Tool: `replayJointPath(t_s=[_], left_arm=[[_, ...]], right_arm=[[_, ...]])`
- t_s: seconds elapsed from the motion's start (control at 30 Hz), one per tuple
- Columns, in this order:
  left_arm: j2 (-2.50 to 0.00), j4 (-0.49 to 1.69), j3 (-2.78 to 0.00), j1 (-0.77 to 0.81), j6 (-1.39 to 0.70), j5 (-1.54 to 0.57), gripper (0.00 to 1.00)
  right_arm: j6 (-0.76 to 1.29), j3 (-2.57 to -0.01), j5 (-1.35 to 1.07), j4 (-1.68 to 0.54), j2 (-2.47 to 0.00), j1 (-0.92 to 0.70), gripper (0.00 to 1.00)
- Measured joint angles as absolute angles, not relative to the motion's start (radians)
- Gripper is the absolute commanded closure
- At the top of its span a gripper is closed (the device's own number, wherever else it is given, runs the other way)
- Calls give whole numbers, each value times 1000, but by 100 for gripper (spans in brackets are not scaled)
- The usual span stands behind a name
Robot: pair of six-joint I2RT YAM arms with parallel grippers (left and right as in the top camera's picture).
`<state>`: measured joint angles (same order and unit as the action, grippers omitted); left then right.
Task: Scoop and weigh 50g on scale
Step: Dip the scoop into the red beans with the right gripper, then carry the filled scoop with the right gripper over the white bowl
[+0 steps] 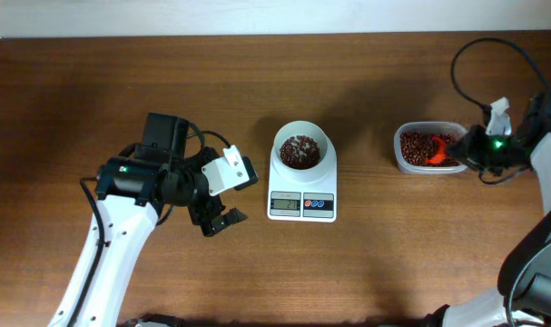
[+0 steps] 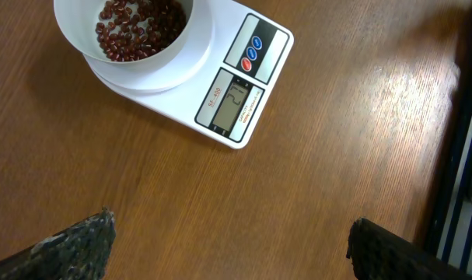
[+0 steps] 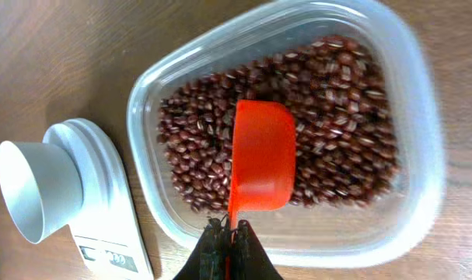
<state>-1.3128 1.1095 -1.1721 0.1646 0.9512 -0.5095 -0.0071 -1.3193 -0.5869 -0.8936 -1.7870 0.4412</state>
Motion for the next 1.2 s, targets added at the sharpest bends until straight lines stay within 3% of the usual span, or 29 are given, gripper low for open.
replayJointPath(t_s=[0.57, 0.93, 1.2], left_arm=[[-1313, 1110, -1172, 165, 951, -509, 1], [-1313, 1110, -1172, 165, 951, -509, 1], [-1313, 1110, -1172, 165, 951, -509, 1]], right_arm=[[-136, -1319, -861, -1006, -1787, 627, 96], [-157, -1319, -1063, -1037, -1787, 644, 96], [-162, -1319, -1174, -1020, -1787, 429, 96]])
